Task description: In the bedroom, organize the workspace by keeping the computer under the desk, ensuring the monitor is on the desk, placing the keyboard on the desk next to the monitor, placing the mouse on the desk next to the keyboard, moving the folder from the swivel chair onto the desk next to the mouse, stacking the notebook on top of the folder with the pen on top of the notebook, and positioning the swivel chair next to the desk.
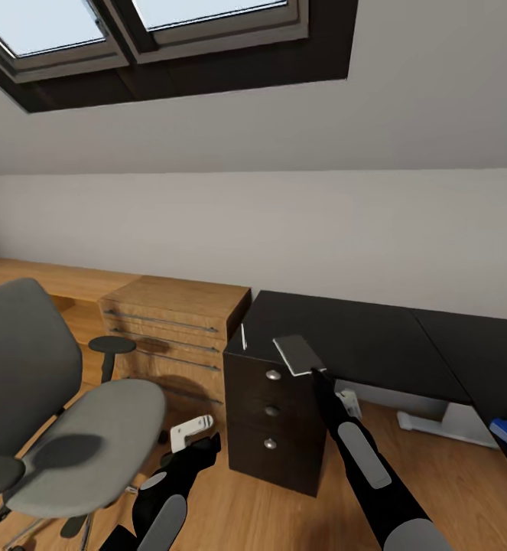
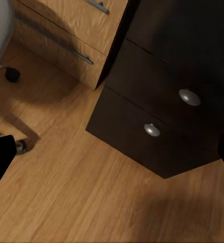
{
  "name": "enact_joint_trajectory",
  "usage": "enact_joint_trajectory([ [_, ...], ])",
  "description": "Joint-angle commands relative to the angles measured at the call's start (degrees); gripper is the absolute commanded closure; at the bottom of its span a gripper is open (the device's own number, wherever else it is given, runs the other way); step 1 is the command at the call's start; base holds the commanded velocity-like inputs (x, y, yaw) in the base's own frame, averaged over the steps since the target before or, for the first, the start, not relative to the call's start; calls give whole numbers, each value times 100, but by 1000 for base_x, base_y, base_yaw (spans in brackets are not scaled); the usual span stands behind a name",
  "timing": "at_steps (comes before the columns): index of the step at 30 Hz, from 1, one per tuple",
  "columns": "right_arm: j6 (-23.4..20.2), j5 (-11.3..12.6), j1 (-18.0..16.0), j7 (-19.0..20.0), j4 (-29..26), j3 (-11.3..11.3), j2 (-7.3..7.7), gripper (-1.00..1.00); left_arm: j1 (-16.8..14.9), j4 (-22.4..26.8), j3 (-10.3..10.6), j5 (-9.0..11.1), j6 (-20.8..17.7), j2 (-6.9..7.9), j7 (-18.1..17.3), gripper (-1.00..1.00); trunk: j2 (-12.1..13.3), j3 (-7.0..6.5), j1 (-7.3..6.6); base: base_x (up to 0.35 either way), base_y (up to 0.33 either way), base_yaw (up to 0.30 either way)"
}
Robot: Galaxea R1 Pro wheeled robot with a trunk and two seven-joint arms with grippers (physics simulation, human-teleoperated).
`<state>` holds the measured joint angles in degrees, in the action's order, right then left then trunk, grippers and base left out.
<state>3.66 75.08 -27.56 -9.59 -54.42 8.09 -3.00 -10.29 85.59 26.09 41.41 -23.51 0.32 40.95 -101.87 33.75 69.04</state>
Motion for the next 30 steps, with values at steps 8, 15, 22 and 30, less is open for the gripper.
enact_joint_trajectory([
  [8,38,54,-4,-20,-7,11,17,-100,-6,3,10,32,-13,3,45,-100,-326,150,176,0,0,15],
  [15,36,53,-4,-28,7,-6,19,-100,-7,2,11,33,-13,-4,45,-100,-606,276,330,0,0,2],
  [22,13,94,-4,-36,10,-148,29,-100,-5,2,11,33,-13,-5,45,-100,-727,330,396,0,0,0],
  [30,-47,755,-4,-42,10,-466,45,-100,-8,5,16,33,-21,9,38,-100,-727,330,396,0,0,0],
])
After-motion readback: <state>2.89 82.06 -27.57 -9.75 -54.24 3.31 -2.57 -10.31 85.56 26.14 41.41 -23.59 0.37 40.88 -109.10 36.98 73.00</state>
